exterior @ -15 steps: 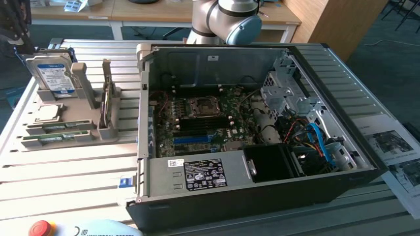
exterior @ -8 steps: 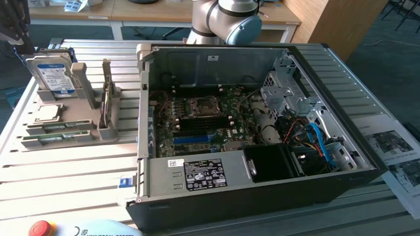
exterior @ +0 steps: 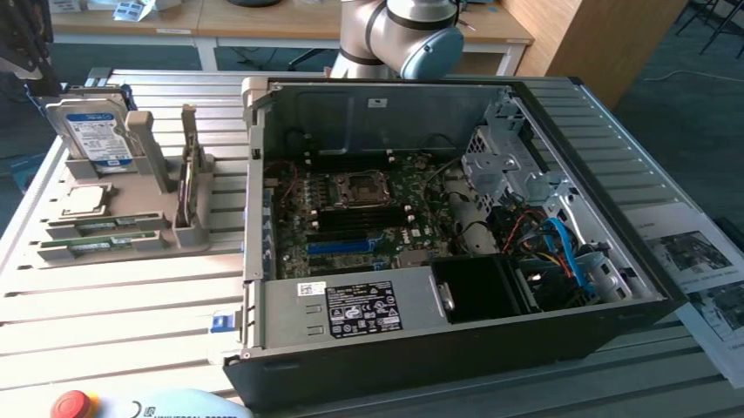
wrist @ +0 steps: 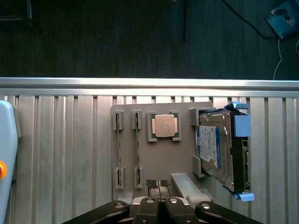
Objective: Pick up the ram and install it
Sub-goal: 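Pick up the ram and move it above insertion slot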
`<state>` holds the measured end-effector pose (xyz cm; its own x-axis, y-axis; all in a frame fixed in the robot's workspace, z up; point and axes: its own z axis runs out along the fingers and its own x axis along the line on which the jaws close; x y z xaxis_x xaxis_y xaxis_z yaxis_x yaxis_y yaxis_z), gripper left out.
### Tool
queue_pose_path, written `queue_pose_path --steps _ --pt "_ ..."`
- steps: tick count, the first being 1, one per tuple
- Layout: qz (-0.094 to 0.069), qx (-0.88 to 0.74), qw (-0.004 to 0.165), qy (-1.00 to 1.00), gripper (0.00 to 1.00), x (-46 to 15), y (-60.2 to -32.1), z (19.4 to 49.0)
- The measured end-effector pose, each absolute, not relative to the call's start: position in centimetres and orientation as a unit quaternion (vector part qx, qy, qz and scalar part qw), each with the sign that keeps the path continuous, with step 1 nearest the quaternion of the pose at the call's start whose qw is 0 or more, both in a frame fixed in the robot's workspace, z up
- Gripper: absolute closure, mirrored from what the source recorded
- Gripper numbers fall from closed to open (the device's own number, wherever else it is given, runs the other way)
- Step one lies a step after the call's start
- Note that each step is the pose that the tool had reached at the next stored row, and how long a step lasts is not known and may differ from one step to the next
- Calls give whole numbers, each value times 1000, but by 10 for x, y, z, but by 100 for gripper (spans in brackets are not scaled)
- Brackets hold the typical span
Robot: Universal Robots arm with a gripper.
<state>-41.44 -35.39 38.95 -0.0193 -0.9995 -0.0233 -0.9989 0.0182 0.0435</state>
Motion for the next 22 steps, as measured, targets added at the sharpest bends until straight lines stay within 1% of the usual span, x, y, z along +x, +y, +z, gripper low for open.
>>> queue_pose_path --steps 22 --pt "-24 709 7 -705 89 -414 -354 390"
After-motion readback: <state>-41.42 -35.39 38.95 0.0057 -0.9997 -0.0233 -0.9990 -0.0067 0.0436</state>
